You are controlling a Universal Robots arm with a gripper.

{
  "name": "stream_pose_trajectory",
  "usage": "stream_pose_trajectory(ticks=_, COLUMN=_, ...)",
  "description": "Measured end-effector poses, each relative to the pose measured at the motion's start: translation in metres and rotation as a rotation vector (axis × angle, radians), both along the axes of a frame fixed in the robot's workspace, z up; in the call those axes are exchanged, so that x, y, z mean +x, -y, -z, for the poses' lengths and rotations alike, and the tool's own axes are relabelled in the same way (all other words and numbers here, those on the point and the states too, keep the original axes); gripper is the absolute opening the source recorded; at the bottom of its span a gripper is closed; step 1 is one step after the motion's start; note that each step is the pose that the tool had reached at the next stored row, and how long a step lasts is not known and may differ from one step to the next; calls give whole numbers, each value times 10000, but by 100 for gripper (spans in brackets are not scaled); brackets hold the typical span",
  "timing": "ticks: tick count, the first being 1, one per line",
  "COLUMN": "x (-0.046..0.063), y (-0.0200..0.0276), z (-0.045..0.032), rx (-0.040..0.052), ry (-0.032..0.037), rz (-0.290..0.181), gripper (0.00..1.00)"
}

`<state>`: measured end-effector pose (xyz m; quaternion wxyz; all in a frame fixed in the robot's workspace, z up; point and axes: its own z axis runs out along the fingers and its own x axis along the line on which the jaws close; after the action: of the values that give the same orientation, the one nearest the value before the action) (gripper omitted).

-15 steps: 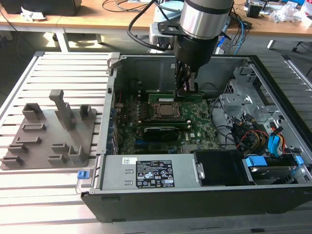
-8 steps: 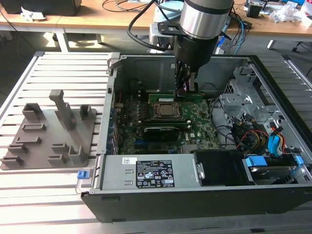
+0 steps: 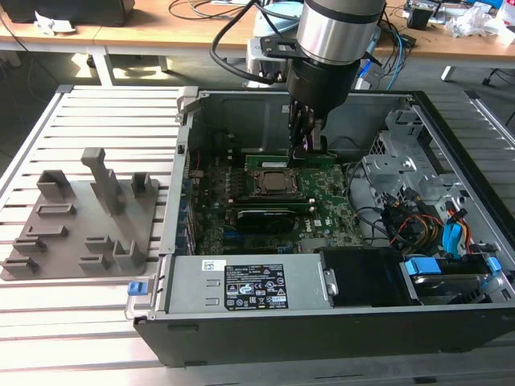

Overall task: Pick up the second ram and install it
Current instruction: 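Insert the second ram into the second slot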

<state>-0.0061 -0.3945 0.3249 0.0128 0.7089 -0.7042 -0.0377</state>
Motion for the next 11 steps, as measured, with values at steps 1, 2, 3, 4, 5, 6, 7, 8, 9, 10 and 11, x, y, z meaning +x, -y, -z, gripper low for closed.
stream_pose_trajectory(ticks=1, x=-1, y=0, z=4, rx=1, ry=0, rz=1, gripper=14)
stream_pose_trajectory(ticks=2, x=-1, y=0, z=12, rx=1, ry=0, rz=1, gripper=14)
stream_pose_trajectory(ticks=3, x=-1, y=0, z=26, rx=0, ry=-1, rz=2, gripper=14)
stream_pose_trajectory(ticks=4, x=-2, y=0, z=58, rx=1, ry=-1, rz=1, gripper=14)
stream_pose_trajectory(ticks=5, x=-1, y=-1, z=94, rx=1, ry=0, rz=1, gripper=14)
stream_pose_trajectory(ticks=6, x=-1, y=0, z=127, rx=0, ry=-2, rz=1, gripper=14)
stream_pose_trajectory(ticks=7, x=-1, y=0, z=173, rx=0, ry=-1, rz=2, gripper=14)
stream_pose_trajectory(ticks=8, x=-1, y=-1, z=197, rx=0, ry=-1, rz=1, gripper=14)
stream_pose_trajectory(ticks=9, x=-1, y=0, z=219, rx=1, ry=-1, rz=1, gripper=14)
stream_pose_trajectory(ticks=10, x=-1, y=0, z=248, rx=1, ry=-1, rz=1, gripper=14)
stream_pose_trajectory(ticks=11, x=-1, y=0, z=270, rx=0, ry=-1, rz=1, gripper=14)
